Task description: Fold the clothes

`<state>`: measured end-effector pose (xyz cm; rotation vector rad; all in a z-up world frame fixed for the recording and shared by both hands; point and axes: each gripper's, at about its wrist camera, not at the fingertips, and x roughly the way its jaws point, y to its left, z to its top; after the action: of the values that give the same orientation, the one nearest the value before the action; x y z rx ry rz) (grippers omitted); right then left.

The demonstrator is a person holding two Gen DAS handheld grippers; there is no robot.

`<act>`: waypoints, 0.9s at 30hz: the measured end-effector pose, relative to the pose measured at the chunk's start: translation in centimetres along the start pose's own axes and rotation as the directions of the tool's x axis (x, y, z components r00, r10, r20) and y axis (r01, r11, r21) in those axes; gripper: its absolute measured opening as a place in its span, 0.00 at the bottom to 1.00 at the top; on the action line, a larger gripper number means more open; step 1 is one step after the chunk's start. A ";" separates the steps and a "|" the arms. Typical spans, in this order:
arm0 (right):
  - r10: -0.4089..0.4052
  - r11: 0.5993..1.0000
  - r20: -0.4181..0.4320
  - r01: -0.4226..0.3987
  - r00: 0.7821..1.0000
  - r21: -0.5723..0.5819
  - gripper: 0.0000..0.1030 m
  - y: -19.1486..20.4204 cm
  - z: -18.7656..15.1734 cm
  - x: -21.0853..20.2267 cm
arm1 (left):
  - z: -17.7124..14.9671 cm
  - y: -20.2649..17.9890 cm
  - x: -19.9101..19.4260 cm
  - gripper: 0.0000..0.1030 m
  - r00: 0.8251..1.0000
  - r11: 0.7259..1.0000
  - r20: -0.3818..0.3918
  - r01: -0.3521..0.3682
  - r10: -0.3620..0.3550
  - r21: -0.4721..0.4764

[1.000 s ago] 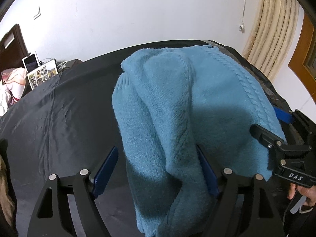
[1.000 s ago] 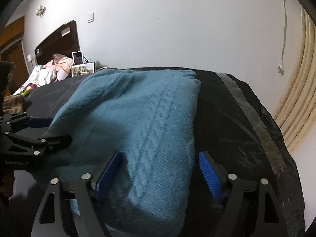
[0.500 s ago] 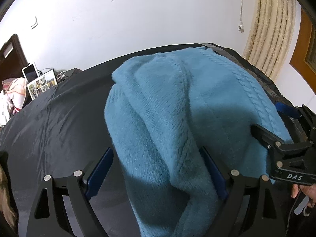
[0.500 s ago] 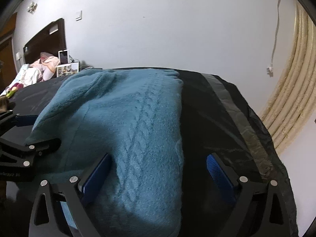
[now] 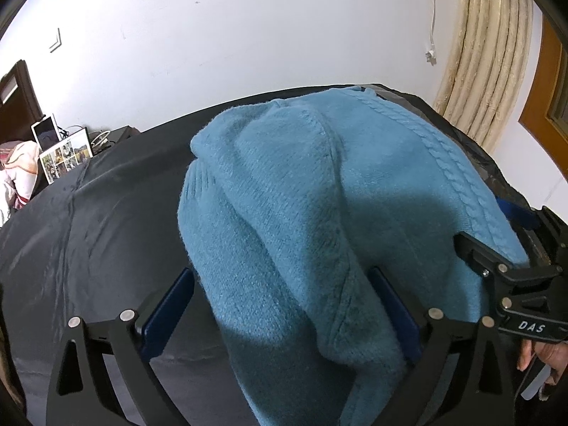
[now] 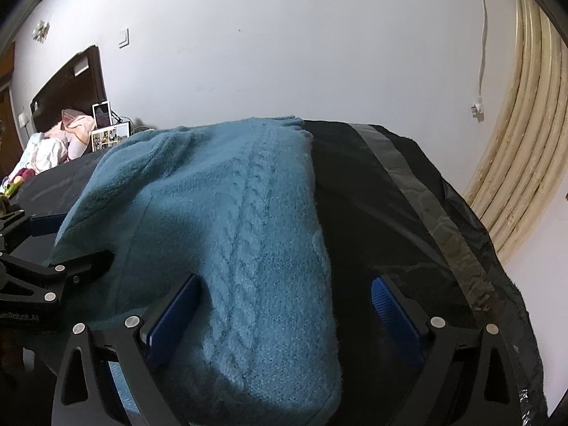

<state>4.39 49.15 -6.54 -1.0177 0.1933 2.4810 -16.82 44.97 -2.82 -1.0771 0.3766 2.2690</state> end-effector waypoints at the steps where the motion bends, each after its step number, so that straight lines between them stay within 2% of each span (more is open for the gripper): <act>1: 0.003 1.000 -0.003 -0.003 1.000 0.001 0.94 0.0 0.0 0.0 | 0.0 -0.1 -0.1 0.97 1.000 1.000 0.001 -0.005 0.005 0.002; 6: 0.018 1.000 -0.015 -0.018 1.000 -0.002 0.94 0.2 -0.2 0.2 | -0.1 -0.2 -0.3 0.97 1.000 1.000 0.000 -0.021 0.021 0.004; 19: 0.099 0.994 -0.046 -0.101 0.994 -0.050 0.94 1.4 -0.7 0.7 | -0.8 0.3 -0.5 0.97 1.000 1.000 -0.022 0.002 -0.002 -0.030; 24: 0.120 0.991 -0.044 -0.122 0.992 -0.062 0.95 1.9 -1.0 0.5 | -0.8 1.6 -0.5 0.97 0.998 0.995 -0.058 0.034 -0.039 -0.090; 27: 0.129 0.988 -0.046 -0.132 0.991 -0.080 0.95 2.4 -1.1 0.3 | -1.1 2.3 -0.5 0.97 0.997 0.993 -0.063 0.032 -0.039 -0.110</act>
<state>3.81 46.84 -7.67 -1.1231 0.1764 2.6068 -17.33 42.47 -3.07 -1.2054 0.2606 2.2495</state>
